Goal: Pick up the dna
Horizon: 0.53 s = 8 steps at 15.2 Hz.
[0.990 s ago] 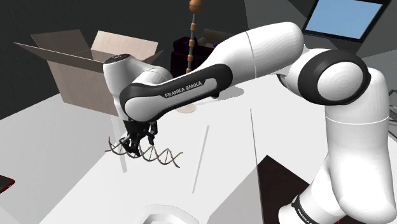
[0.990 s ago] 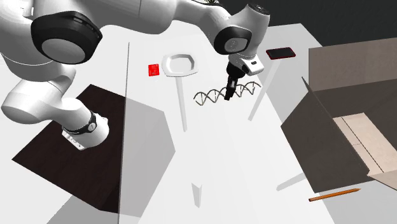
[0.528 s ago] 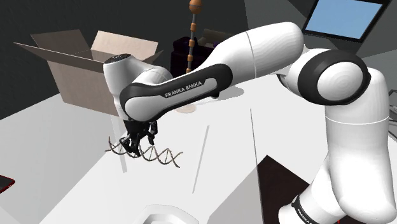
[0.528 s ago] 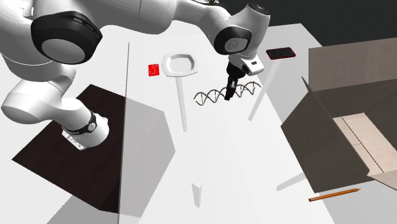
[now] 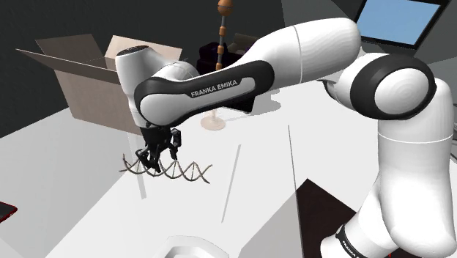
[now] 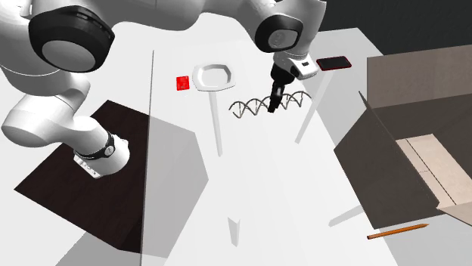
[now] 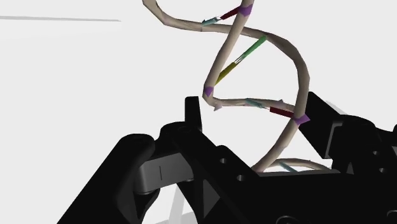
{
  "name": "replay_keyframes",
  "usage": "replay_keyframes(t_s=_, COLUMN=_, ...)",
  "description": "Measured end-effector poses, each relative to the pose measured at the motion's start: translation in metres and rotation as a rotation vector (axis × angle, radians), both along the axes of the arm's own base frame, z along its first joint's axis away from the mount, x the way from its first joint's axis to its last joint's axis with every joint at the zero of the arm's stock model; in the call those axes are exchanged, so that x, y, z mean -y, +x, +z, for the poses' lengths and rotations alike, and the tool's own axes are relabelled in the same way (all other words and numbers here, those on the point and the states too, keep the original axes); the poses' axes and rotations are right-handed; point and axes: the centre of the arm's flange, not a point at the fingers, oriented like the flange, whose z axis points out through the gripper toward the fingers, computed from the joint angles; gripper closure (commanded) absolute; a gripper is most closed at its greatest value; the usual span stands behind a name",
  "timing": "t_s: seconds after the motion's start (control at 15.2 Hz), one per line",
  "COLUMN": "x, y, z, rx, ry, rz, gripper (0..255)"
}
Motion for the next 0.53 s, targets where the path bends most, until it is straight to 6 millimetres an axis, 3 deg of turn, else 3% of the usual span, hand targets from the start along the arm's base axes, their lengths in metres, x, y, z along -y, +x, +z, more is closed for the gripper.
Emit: replay_keyframes(t_s=0.53, x=0.000, y=0.000, z=0.040, rx=0.000, ry=0.000, rz=0.000, gripper=255)
